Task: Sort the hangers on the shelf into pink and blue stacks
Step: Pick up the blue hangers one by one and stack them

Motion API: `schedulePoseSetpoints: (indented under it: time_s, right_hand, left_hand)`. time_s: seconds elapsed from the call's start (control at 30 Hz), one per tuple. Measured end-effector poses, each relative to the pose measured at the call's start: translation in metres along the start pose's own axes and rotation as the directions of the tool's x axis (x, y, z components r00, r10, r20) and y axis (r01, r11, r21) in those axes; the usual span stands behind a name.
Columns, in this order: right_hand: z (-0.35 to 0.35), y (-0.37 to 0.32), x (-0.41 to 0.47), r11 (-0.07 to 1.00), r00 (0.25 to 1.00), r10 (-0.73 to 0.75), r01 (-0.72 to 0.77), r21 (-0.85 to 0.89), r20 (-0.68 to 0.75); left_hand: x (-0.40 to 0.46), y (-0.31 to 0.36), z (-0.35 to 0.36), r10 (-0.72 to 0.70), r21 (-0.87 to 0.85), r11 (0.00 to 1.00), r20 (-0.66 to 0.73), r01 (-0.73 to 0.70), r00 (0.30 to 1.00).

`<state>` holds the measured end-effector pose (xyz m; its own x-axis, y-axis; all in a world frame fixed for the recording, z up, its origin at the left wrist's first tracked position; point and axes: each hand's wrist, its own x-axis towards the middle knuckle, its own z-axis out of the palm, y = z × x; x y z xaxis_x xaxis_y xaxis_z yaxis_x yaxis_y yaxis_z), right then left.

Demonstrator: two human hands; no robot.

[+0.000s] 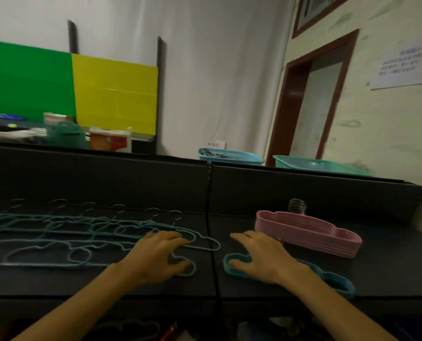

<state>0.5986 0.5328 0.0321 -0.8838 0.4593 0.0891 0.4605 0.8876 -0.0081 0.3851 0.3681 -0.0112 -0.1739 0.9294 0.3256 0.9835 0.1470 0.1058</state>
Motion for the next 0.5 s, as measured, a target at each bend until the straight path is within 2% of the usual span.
schedulePoseSetpoints:
  time_s: [0.13, 0.27, 0.4, 0.5]
  right_hand:
    - [0.013, -0.088, 0.042, 0.994, 0.987, -0.092, 0.099, 0.050, -0.131]
    - [0.029, -0.172, 0.076, 0.971, 0.962, -0.171, 0.202, 0.131, -0.213]
    - [0.043, -0.236, 0.103, 0.943, 0.953, -0.229, 0.267, 0.198, -0.197]
    - [0.049, -0.267, 0.119, 0.940, 0.953, -0.264, 0.288, 0.181, -0.147]
  left_hand:
    - [-0.065, -0.066, -0.022, -0.085, 0.093, 0.991, -0.130, 0.098, 0.988]
    - [-0.132, -0.123, -0.044, -0.243, 0.085, 0.963, -0.123, 0.254, 0.962]
    - [-0.192, -0.173, -0.060, -0.375, 0.077, 0.921, -0.079, 0.381, 0.924]
    - [-0.225, -0.203, -0.070, -0.435, 0.065, 0.896, -0.072, 0.440, 0.897]
